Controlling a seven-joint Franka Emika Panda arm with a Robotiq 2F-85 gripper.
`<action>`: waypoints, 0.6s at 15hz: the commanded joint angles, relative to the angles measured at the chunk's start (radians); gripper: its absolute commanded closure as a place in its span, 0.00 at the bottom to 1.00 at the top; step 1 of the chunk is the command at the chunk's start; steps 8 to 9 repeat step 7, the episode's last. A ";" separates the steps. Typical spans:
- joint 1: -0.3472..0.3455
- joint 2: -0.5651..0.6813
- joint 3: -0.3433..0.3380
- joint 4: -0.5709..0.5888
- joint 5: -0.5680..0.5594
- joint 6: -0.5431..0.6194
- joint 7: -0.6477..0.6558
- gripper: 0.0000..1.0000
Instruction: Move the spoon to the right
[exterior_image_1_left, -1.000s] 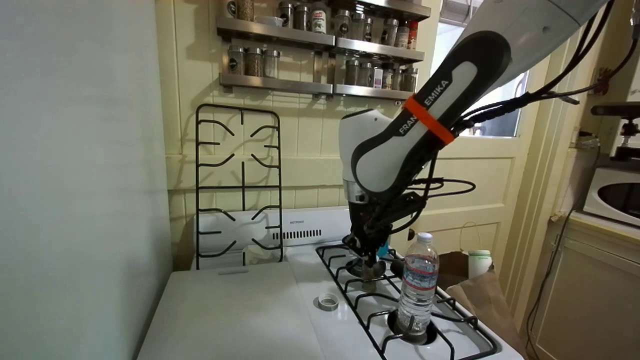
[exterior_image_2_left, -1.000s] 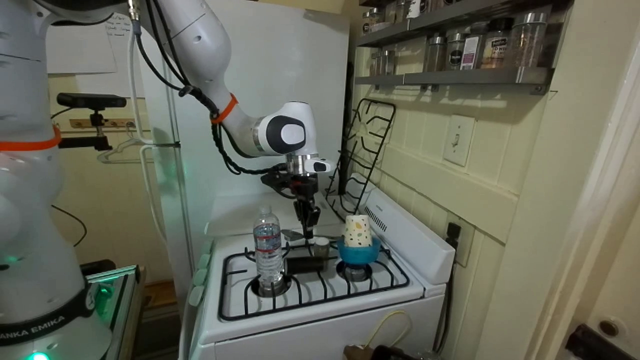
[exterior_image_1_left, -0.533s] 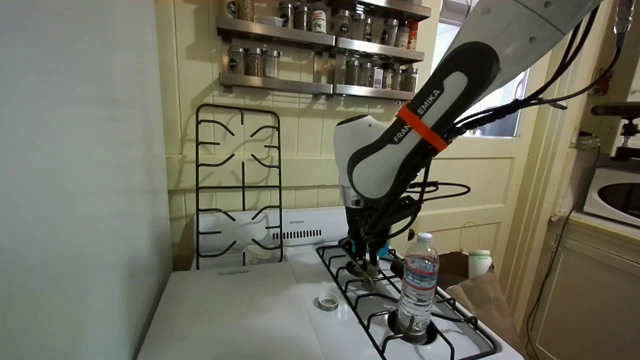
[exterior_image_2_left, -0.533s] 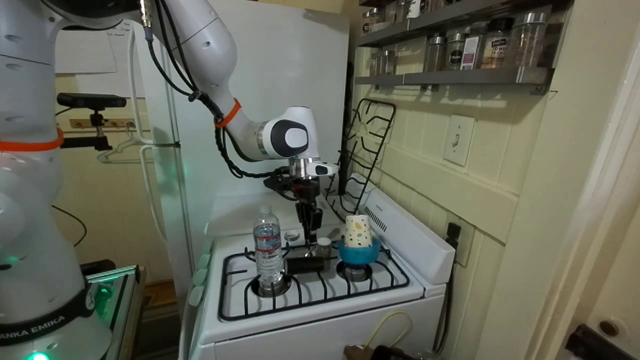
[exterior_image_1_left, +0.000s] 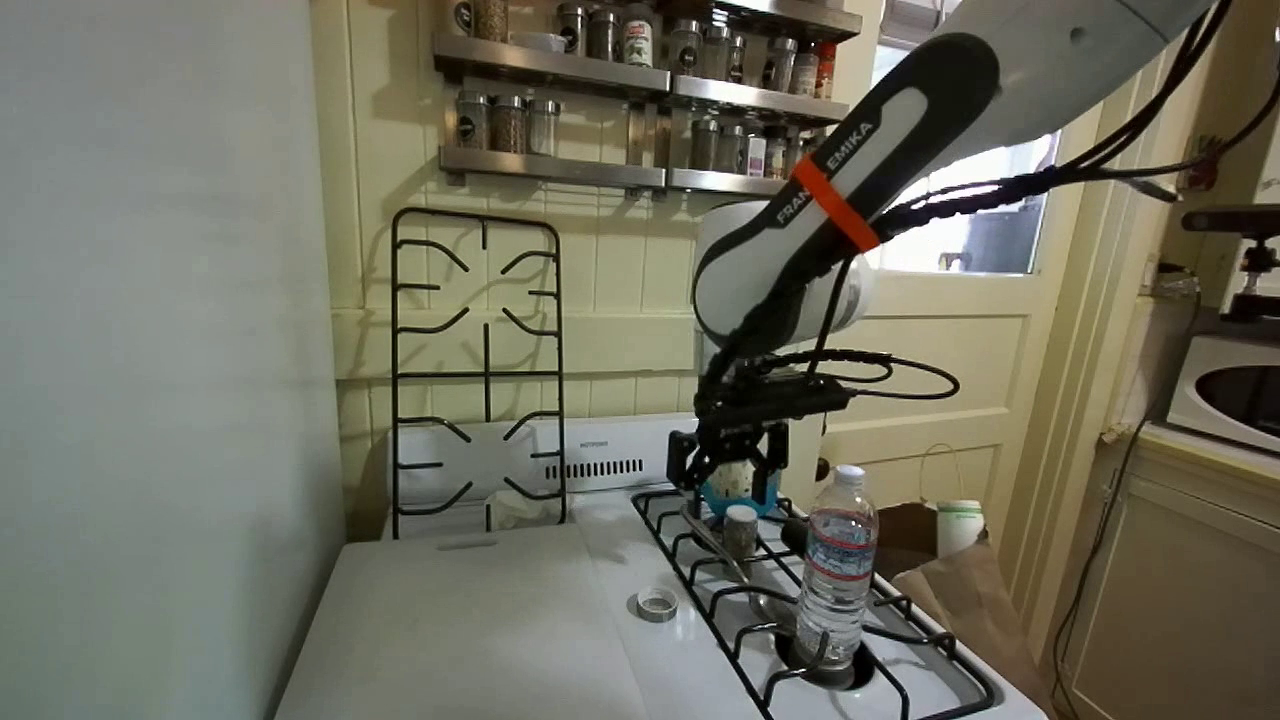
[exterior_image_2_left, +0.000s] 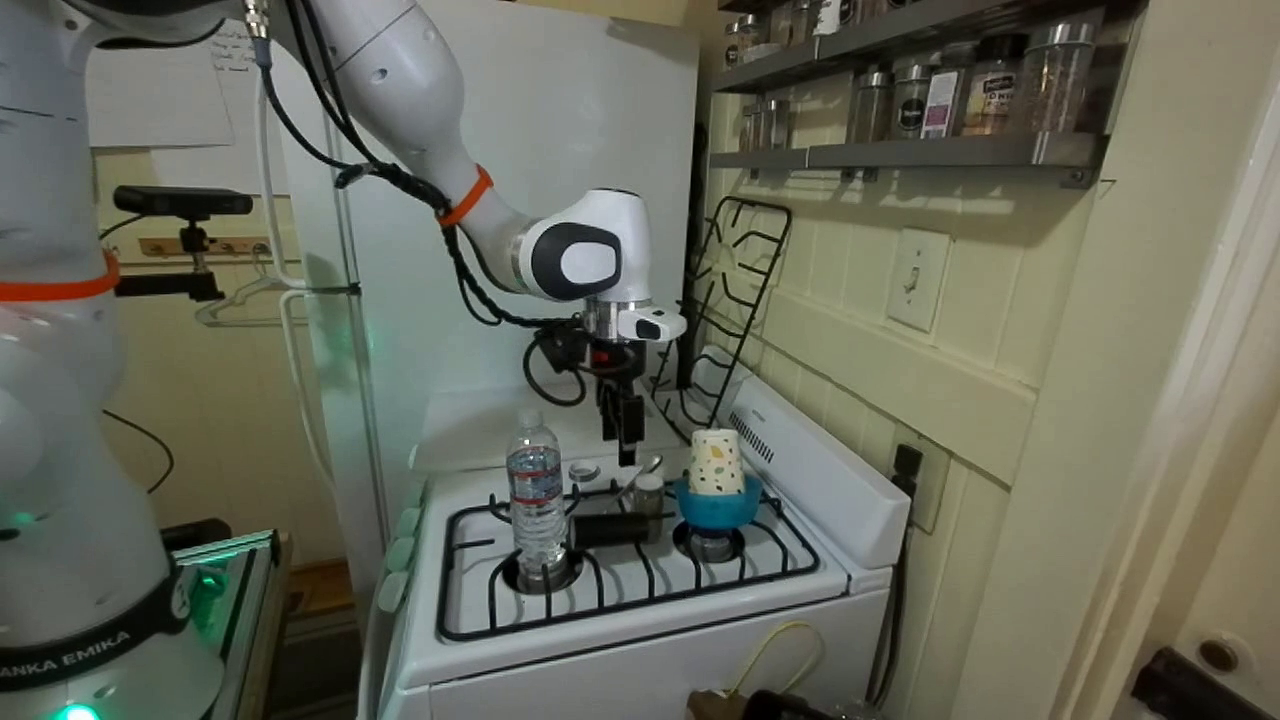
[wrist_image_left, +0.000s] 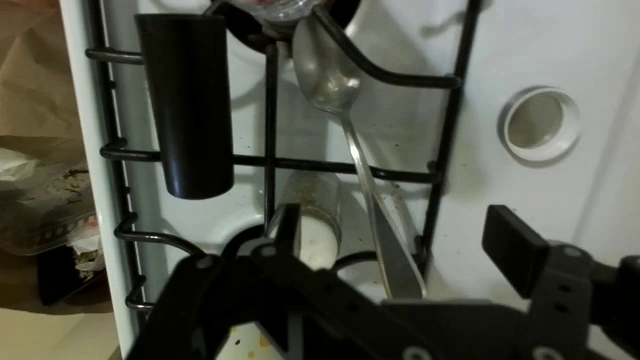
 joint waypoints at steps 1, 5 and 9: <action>-0.044 -0.141 0.011 -0.050 0.264 -0.018 -0.137 0.00; -0.051 -0.265 -0.014 -0.070 0.551 -0.062 -0.330 0.00; -0.049 -0.206 -0.009 -0.024 0.466 -0.035 -0.259 0.00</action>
